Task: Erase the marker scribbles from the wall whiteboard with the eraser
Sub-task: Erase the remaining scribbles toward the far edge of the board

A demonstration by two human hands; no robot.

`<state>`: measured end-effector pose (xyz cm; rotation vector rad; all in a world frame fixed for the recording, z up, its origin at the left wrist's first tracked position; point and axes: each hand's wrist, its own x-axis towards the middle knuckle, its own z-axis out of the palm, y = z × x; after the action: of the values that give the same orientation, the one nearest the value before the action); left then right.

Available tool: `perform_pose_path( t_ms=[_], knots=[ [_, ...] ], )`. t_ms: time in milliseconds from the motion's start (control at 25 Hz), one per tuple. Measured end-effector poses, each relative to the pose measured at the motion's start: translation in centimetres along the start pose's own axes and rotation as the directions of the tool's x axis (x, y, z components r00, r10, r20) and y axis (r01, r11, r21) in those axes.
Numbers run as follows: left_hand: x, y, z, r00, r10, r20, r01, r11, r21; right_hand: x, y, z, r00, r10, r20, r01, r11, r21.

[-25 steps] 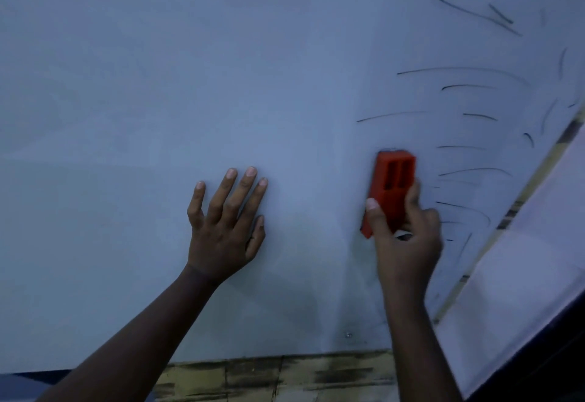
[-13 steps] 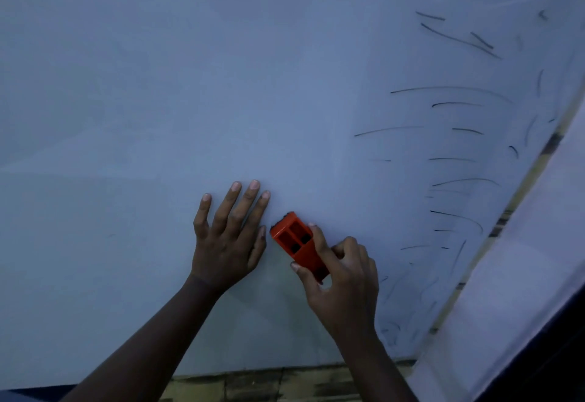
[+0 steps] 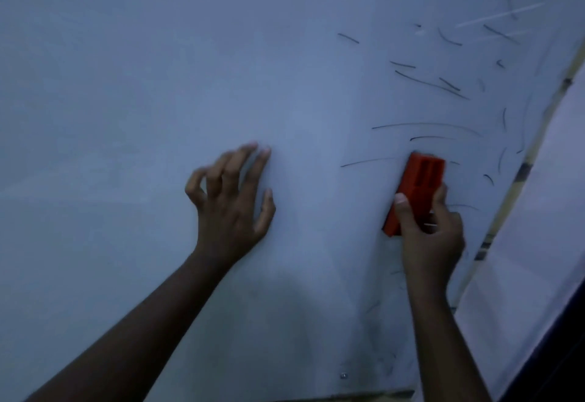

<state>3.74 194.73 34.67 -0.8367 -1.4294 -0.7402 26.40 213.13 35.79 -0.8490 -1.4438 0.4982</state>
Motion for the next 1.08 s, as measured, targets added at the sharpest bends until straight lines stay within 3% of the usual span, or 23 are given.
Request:
perform_pose_path(
  t_ms=[120, 240, 400, 480, 560, 680, 800, 960, 1080],
  knots=[
    [6.7, -1.4, 0.0, 0.997, -0.049, -0.053, 0.050, 0.999, 0.021, -5.2, -2.7, 2.2, 0.957, -0.257, 0.138, 0.270, 0.959, -0.084],
    [11.1, -2.6, 0.0, 0.997, -0.065, -0.039, 0.069, 0.994, 0.088, -10.0, -3.9, 3.8, 0.814, -0.484, 0.321, 0.546, 0.826, -0.140],
    [12.0, -2.8, 0.3, 0.999, -0.029, 0.016, 0.026, 0.990, 0.141, -9.4, -3.9, 3.8, 0.731, -0.584, 0.352, 0.665, 0.725, -0.178],
    [11.8, -2.8, 0.5, 1.000, -0.012, 0.017, 0.010, 0.991, 0.132, -6.9, -4.3, 3.2, 0.752, -0.578, 0.316, 0.642, 0.751, -0.154],
    [11.8, -2.8, 0.5, 1.000, -0.016, 0.013, 0.014, 0.992, 0.129, -3.2, -4.6, 2.3, 0.833, -0.502, 0.233, 0.538, 0.833, -0.131],
    [11.7, -2.8, 0.7, 1.000, -0.006, -0.001, 0.006, 0.993, 0.117, 3.5, -4.1, -0.1, 0.974, -0.221, 0.043, 0.221, 0.975, 0.012],
    [11.6, -2.8, 0.8, 1.000, -0.007, -0.003, 0.008, 0.994, 0.110, 7.0, -2.8, -1.8, 0.998, 0.047, -0.037, -0.036, 0.962, 0.270],
    [11.7, -2.7, 0.9, 1.000, 0.003, -0.011, -0.002, 0.992, 0.130, 6.8, -3.9, -0.7, 0.993, 0.051, -0.103, -0.021, 0.963, 0.268],
    [11.7, -2.6, 1.0, 1.000, 0.009, -0.012, -0.007, 0.992, 0.127, 4.3, -7.4, 1.4, 0.979, -0.193, -0.069, 0.200, 0.973, 0.115]
  ],
)
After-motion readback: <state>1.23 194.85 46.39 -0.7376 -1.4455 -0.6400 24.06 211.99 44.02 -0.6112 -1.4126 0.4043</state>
